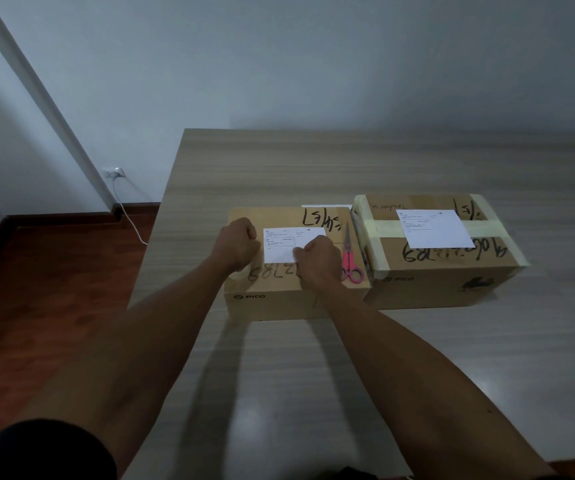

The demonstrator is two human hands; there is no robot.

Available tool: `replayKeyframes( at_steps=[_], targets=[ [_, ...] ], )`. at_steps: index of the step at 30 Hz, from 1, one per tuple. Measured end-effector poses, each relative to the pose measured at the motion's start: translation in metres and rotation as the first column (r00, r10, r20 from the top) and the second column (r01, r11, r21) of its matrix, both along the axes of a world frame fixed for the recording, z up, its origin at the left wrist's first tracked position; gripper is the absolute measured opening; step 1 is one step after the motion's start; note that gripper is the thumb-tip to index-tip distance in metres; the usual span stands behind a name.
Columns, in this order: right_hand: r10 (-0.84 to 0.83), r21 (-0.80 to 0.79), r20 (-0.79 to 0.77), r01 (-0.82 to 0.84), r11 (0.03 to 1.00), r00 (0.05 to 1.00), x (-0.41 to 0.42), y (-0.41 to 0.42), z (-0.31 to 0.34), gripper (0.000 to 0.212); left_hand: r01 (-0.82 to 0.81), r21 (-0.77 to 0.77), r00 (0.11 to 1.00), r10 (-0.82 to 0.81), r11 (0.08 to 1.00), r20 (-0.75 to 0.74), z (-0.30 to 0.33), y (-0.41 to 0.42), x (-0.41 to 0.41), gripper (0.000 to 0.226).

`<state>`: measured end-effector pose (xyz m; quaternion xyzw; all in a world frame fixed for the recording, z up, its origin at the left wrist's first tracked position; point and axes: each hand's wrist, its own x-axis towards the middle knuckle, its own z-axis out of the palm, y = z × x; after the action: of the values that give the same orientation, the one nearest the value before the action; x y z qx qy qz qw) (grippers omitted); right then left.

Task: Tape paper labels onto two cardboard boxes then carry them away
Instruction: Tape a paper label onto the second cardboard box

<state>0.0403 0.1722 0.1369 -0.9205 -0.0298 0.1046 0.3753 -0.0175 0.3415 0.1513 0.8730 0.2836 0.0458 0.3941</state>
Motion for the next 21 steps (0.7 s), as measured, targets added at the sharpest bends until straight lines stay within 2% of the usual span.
replayKeyframes(
  at_steps=[2,4,7,12,16,21],
  targets=[
    [0.016,-0.117,0.143,0.001,0.993,0.99,0.0,-0.013,0.001,0.025,-0.046,0.075,0.994,0.038,0.996,0.106,-0.005,0.004,-0.015,0.019],
    [0.009,-0.282,0.222,0.056,0.958,0.975,0.004,-0.024,0.004,0.03,-0.038,0.163,0.993,0.02,0.986,0.113,-0.01,0.005,-0.03,0.039],
    [0.01,-0.423,0.199,0.077,0.903,0.98,0.011,-0.035,0.005,0.033,0.033,0.267,0.999,-0.036,0.963,0.007,-0.019,0.002,-0.049,0.063],
    [0.112,-0.585,0.148,-0.004,0.811,0.983,0.013,-0.046,0.002,0.036,0.126,0.31,0.989,-0.094,0.942,-0.116,-0.032,-0.004,-0.065,0.069],
    [0.055,-0.496,0.129,0.016,0.868,0.99,0.012,-0.045,0.002,0.033,0.096,0.315,0.995,-0.078,0.944,-0.068,-0.035,-0.008,-0.069,0.066],
    [-0.033,-0.22,0.13,0.062,0.973,0.991,0.003,-0.046,0.011,0.022,0.043,0.253,0.992,-0.072,0.966,0.107,-0.031,-0.024,-0.066,0.071]
  ],
)
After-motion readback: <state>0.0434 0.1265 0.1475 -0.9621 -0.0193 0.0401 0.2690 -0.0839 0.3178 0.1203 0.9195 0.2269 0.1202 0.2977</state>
